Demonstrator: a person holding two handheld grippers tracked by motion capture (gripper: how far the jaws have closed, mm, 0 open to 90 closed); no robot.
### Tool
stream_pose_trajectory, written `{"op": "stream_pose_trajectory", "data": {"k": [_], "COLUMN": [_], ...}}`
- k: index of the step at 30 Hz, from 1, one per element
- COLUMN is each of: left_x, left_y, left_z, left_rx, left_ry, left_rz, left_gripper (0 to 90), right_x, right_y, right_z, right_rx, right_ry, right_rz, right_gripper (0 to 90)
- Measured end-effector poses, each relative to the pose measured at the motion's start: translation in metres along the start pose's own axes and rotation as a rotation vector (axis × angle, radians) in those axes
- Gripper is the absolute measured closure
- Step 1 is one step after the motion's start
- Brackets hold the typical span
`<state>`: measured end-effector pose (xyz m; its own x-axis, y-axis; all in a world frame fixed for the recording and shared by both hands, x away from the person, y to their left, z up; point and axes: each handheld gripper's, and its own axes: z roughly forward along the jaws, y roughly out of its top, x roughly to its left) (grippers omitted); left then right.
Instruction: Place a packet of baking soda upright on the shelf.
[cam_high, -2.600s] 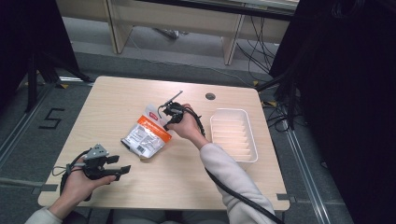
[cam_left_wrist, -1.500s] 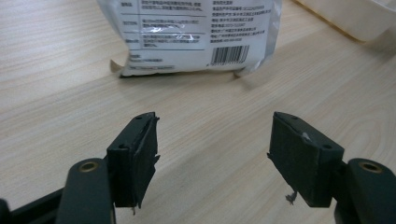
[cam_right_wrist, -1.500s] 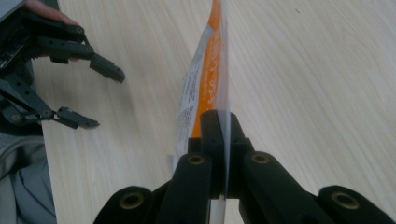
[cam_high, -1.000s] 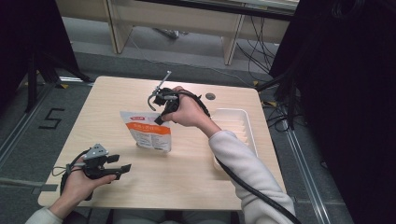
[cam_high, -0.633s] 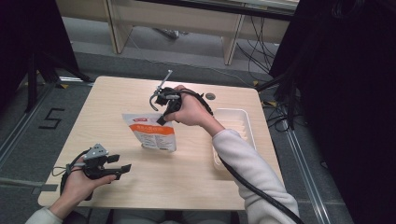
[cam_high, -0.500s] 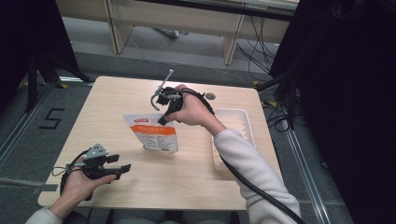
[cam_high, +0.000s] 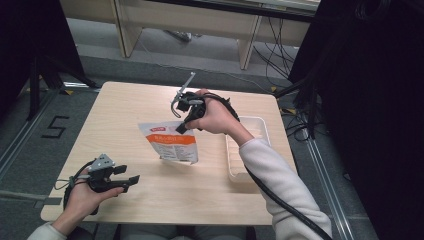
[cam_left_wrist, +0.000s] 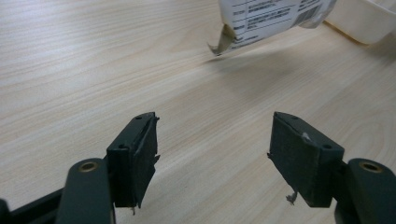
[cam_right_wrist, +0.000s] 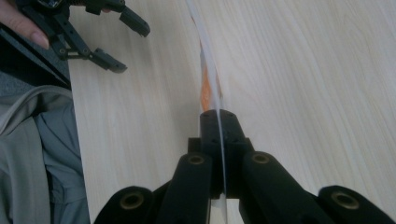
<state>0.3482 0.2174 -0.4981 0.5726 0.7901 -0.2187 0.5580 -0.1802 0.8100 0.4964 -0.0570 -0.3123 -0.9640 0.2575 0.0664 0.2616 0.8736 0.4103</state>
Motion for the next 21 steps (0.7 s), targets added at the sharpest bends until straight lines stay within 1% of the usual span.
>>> {"op": "stream_pose_trajectory", "data": {"k": [1, 3, 5, 6, 7, 8, 9, 10, 11, 12, 13, 14, 15, 16, 17, 18, 19, 20, 21], "left_x": [0.0, 0.0, 0.0, 0.0, 0.0, -0.001, 0.0, 0.0, 0.0, 0.0, 0.001, 0.001, 0.001, 0.0, 0.0, 0.0, 0.0, 0.0, 0.0], "left_y": [0.0, -0.001, -0.001, -0.001, -0.001, -0.001, -0.001, -0.001, -0.001, -0.001, 0.0, 0.0, 0.0, 0.0, 0.0, -0.001, -0.001, 0.0, -0.001], "left_z": [0.0, -0.001, -0.001, -0.001, -0.002, -0.001, -0.002, -0.002, -0.002, -0.001, -0.002, -0.002, -0.002, -0.002, -0.002, -0.002, -0.002, -0.002, -0.002], "left_rx": [0.001, 0.002, 0.0, 0.0, 0.008, 0.002, 0.008, 0.007, 0.007, 0.003, 0.007, 0.007, 0.007, 0.007, 0.007, 0.004, 0.003, 0.003, 0.003], "left_ry": [0.001, 0.002, 0.005, 0.005, 0.006, 0.003, 0.004, 0.004, 0.004, 0.002, 0.003, 0.003, 0.004, 0.004, 0.004, 0.003, 0.003, 0.002, 0.002], "left_rz": [0.004, 0.005, 0.003, 0.003, 0.011, 0.005, 0.013, 0.013, 0.013, 0.009, 0.03, 0.029, 0.025, 0.024, 0.024, 0.012, 0.011, 0.012, 0.012], "left_gripper": [31.7, 31.7, 31.7, 31.7, 31.7, 31.6, 31.6, 31.6, 31.6, 31.6, 31.6, 31.6, 31.6, 31.6, 31.6, 31.6, 31.6, 31.6, 31.6], "right_x": [0.0, 0.001, 0.0, 0.0, 0.001, 0.001, 0.0, 0.002, 0.001, 0.002, 0.003, 0.004, 0.004, 0.005, 0.004, 0.004, 0.006, 0.007, 0.007], "right_y": [-0.002, -0.004, -0.007, -0.007, -0.008, -0.009, -0.01, -0.011, -0.011, -0.012, -0.013, -0.013, -0.014, -0.015, -0.016, -0.016, -0.017, -0.019, -0.019], "right_z": [-0.003, -0.005, -0.008, -0.008, -0.011, -0.012, -0.014, -0.016, -0.017, -0.018, -0.019, -0.02, -0.021, -0.022, -0.023, -0.023, -0.024, -0.026, -0.026], "right_rx": [-0.001, 0.006, 0.005, 0.005, 0.004, -0.004, -0.006, 0.011, 0.002, 0.004, 0.01, 0.011, 0.006, 0.014, 0.007, 0.007, 0.021, 0.025, 0.025], "right_ry": [0.008, 0.007, 0.017, 0.017, 0.032, 0.031, 0.036, 0.029, 0.034, 0.038, 0.031, 0.036, 0.045, 0.032, 0.047, 0.047, 0.04, 0.044, 0.044], "right_rz": [-0.016, -0.007, -0.028, -0.028, -0.048, -0.056, -0.064, -0.036, -0.065, -0.069, -0.065, -0.069, -0.09, -0.078, -0.094, -0.094, -0.075, -0.091, -0.091], "right_gripper": [90.0, 90.0, 90.0, 90.0, 90.0, 90.0, 90.0, 90.0, 90.0, 90.0, 90.0, 90.0, 90.0, 90.0, 90.0, 90.0, 90.0, 90.0, 90.0]}}
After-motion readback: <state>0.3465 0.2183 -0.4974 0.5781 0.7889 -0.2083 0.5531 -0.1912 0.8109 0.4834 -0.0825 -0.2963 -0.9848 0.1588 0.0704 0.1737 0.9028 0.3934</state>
